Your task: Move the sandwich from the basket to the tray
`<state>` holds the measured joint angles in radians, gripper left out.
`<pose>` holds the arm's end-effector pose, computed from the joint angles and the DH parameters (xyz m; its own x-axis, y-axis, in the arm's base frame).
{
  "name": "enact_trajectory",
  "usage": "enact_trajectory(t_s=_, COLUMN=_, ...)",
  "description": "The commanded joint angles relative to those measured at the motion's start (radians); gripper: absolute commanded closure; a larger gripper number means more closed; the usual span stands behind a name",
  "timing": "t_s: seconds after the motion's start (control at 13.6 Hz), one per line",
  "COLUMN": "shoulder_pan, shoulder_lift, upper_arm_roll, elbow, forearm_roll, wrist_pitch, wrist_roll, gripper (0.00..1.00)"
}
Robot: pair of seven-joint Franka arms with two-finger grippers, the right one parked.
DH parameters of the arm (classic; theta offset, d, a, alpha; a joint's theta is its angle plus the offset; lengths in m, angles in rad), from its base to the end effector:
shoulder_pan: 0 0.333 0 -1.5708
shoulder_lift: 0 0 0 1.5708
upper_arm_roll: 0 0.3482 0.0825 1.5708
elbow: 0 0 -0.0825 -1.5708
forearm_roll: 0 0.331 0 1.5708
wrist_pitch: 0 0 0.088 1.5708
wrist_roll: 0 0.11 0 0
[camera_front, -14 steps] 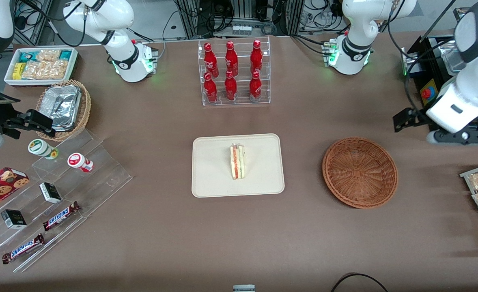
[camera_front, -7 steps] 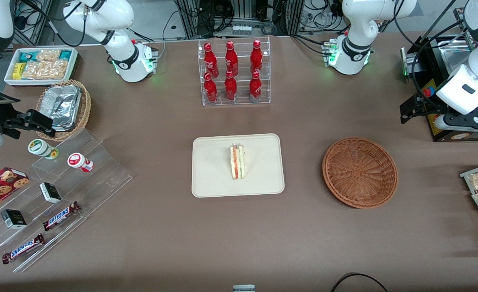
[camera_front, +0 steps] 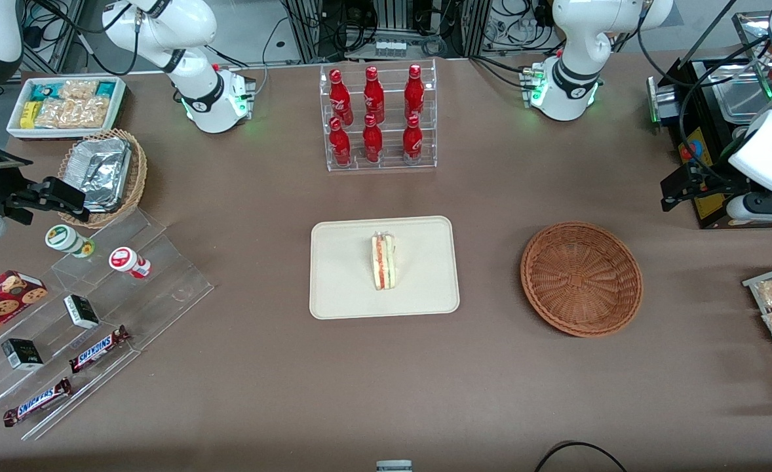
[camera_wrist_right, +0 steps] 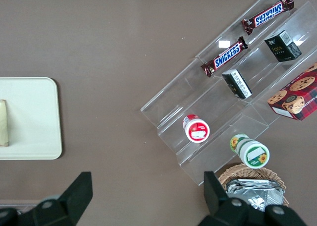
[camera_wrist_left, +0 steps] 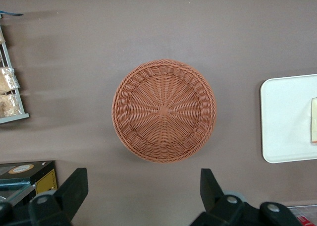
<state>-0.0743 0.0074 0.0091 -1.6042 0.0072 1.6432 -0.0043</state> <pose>0.5096 -0.0325 0.6423 0.9976 -0.0614 0.0316 -0.0612 -0.9981 -0.0071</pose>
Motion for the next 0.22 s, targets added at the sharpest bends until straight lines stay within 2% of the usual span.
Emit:
enact_trajectory(t_s=0.0, shoulder_pan=-0.016, shoulder_lift=0.011, upper_arm_roll=0.019, elbow=0.033, forearm_roll=-0.004, wrist_pitch=-0.034, wrist_roll=-0.011, gripper=0.00)
enact_trajectory(t_s=0.15, shoulder_pan=-0.015, shoulder_lift=0.006, upper_arm_roll=0.019, elbow=0.036, forearm_roll=-0.010, wrist_pitch=-0.039, wrist_roll=-0.014, gripper=0.00)
